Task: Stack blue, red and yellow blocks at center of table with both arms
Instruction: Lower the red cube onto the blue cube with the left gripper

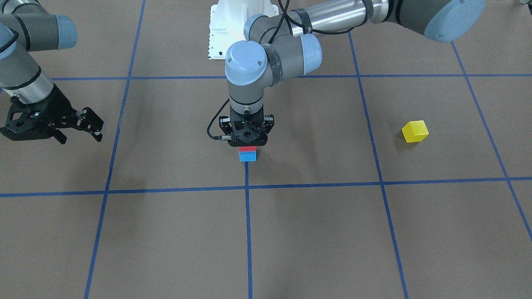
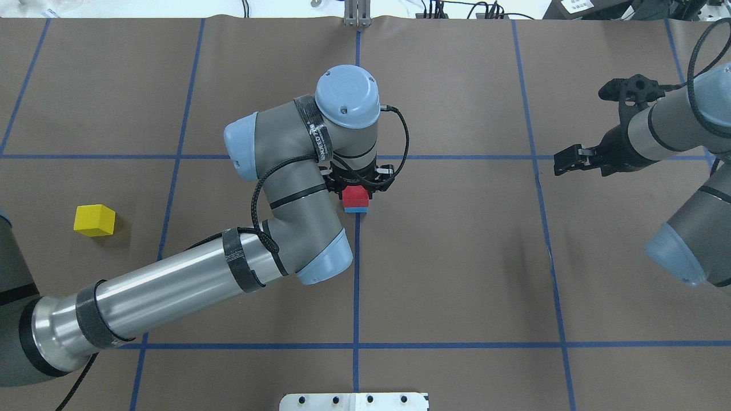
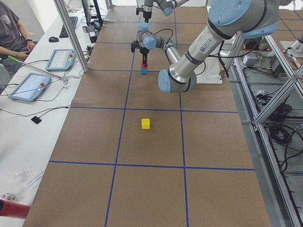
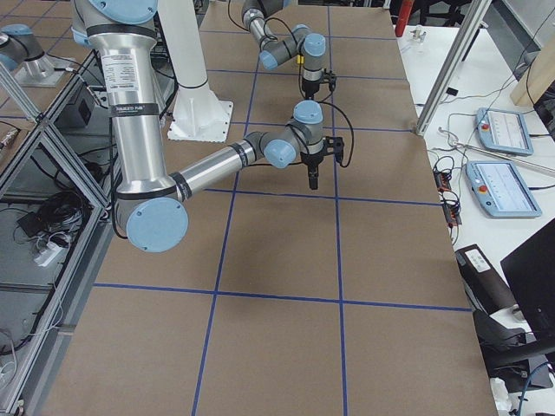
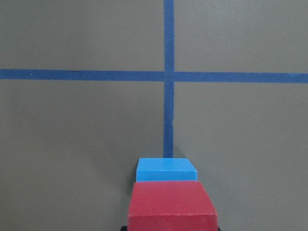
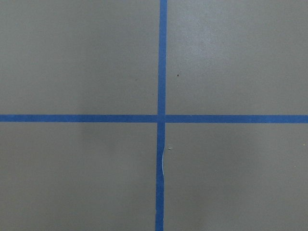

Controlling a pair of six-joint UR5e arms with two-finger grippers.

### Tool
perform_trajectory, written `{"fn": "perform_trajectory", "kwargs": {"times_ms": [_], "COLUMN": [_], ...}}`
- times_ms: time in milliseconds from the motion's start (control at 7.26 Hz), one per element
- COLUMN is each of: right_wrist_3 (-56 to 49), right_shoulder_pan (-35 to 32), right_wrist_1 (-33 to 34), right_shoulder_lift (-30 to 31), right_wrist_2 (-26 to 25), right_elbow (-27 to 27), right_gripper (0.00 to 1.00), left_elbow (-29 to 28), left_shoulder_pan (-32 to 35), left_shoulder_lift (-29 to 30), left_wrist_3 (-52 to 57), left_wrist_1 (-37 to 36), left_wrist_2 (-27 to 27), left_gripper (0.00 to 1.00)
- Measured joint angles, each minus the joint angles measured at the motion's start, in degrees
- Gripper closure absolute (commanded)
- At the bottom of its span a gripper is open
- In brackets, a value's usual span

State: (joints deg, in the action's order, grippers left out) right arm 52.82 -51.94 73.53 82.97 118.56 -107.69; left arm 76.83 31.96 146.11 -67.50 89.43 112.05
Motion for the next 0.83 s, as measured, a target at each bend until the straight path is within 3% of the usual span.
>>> {"fn": "perform_trajectory", "kwargs": {"times_ms": [826], "right_wrist_3": [0.00], "right_shoulder_pan": [0.00], "right_wrist_1": [0.00], "right_shoulder_lift": [0.00], "right_wrist_2": [0.00], "right_elbow": [0.11], "right_gripper": [0.00], "left_elbow": [-0.09], "left_shoulder_pan": [-0.06], "left_shoulder_lift": [0.16], "left_wrist_3": [0.30], "left_wrist_1": [0.21], "left_wrist_2": [0.01], "left_gripper": [0.57]}}
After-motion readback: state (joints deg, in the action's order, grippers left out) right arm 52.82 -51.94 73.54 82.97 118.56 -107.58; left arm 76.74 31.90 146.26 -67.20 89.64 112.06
